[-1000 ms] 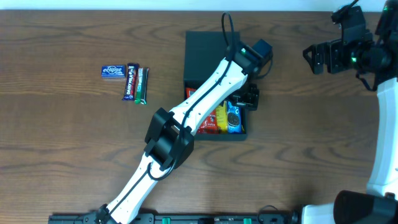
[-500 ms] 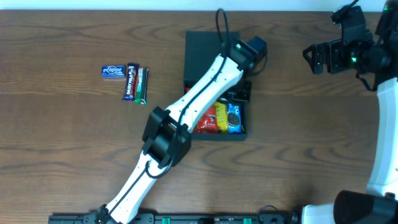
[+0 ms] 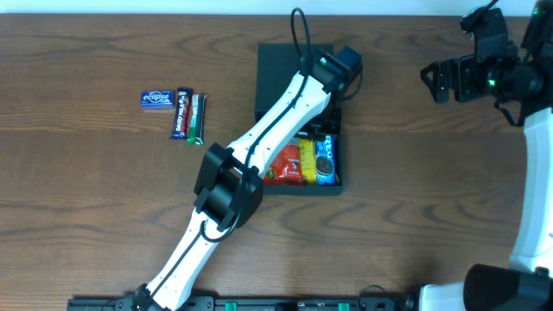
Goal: Pack container
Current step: 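Lower the Oreo pack upright into the box's right side, release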
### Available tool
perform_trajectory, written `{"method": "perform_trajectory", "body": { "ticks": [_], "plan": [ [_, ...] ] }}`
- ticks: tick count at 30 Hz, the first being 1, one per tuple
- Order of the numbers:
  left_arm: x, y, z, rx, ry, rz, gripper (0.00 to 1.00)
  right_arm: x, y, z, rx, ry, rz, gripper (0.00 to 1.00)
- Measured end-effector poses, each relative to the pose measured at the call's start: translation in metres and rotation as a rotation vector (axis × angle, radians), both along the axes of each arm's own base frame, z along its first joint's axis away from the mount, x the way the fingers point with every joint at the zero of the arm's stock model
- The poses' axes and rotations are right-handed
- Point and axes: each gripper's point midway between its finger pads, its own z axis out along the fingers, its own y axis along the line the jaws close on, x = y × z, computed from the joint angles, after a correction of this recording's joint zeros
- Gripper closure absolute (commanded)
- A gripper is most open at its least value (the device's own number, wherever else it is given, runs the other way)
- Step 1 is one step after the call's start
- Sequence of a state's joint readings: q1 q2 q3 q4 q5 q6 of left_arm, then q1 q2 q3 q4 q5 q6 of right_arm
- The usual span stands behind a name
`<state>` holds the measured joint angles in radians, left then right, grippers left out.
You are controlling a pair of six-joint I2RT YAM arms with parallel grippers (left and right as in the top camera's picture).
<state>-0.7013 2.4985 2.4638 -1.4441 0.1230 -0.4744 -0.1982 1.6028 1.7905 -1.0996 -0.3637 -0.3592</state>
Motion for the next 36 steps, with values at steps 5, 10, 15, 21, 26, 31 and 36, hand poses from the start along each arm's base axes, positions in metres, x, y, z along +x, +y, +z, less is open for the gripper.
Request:
{"method": "perform_trajectory", "body": {
  "ticks": [5,10,15,21,26,31,36],
  "plan": [
    [0.005,-0.004,-0.001,-0.018,-0.02,0.0,0.94,0.0,0.0,0.0,0.0,0.0,0.0,0.01],
    [0.005,-0.008,-0.008,-0.028,-0.017,-0.003,0.94,0.0,0.0,0.0,0.0,0.0,0.0,0.01],
    [0.001,-0.008,-0.012,-0.024,0.001,-0.004,0.94,0.0,0.0,0.0,0.0,0.0,0.0,0.01],
    [0.001,-0.008,-0.012,-0.027,0.0,-0.004,0.94,0.0,0.0,0.0,0.0,0.0,0.0,0.01],
    [-0.001,-0.009,-0.012,-0.027,0.006,-0.008,0.94,0.0,0.0,0.0,0.0,0.0,0.0,0.01],
    [-0.01,-0.011,-0.012,-0.029,0.038,-0.024,0.94,0.0,0.0,0.0,0.0,0.0,0.0,0.01],
    [-0.012,-0.012,-0.012,-0.035,0.047,-0.028,0.94,0.0,0.0,0.0,0.0,0.0,0.0,0.01]
  ]
}}
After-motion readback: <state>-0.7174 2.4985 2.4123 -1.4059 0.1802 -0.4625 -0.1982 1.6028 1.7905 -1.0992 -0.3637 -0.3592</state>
